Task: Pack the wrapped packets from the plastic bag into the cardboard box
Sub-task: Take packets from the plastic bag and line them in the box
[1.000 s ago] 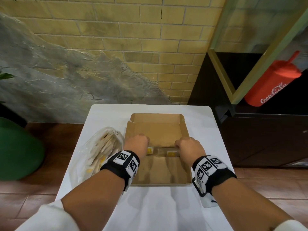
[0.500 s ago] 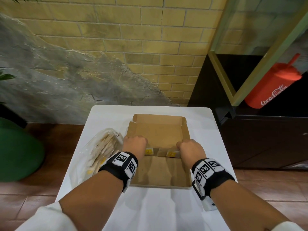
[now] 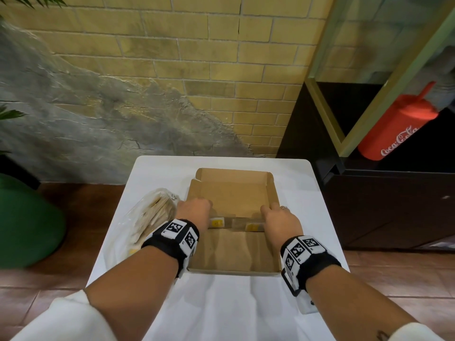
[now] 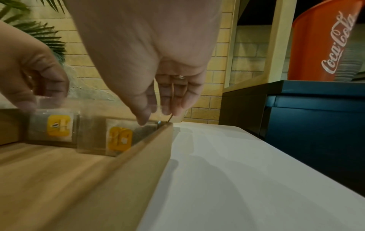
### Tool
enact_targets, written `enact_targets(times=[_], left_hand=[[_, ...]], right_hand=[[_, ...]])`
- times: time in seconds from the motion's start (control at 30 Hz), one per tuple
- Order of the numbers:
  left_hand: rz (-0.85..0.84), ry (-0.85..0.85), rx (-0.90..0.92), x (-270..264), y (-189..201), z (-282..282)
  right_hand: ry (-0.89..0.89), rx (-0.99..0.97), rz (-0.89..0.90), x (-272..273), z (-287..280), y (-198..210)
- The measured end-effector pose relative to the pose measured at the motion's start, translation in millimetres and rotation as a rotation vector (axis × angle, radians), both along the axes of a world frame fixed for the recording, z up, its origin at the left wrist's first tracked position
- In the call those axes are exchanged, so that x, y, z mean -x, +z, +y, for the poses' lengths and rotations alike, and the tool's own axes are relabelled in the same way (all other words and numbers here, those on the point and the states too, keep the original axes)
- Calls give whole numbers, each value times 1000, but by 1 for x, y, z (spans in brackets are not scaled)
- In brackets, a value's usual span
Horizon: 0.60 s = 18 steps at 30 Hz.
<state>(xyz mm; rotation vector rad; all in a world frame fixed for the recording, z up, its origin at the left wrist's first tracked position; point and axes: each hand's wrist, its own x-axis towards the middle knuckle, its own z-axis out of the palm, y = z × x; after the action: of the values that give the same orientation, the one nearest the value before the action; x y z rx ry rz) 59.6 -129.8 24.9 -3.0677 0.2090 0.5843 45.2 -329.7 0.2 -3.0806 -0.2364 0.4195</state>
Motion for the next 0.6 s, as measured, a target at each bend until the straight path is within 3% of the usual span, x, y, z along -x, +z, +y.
enact_targets(times=[0.13, 0.23, 0.33, 0.4, 0.5, 0.6], left_hand=[[-41, 88, 120, -1, 6, 9], [-174, 226, 242, -2, 13, 22], [-270, 300, 189, 6, 20, 37], [-247, 320, 86, 17, 21, 46], [-96, 389, 22, 34, 12, 57], [-11, 413, -1, 47, 6, 67]], right_hand=[[-96, -144, -112, 11, 3, 2], [-90, -228, -152, 31, 10, 6], [54, -322, 94, 56, 19, 2], [160, -313, 265, 68, 26, -3], [282, -157, 339, 77, 32, -14], [291, -108, 342, 82, 30, -22]])
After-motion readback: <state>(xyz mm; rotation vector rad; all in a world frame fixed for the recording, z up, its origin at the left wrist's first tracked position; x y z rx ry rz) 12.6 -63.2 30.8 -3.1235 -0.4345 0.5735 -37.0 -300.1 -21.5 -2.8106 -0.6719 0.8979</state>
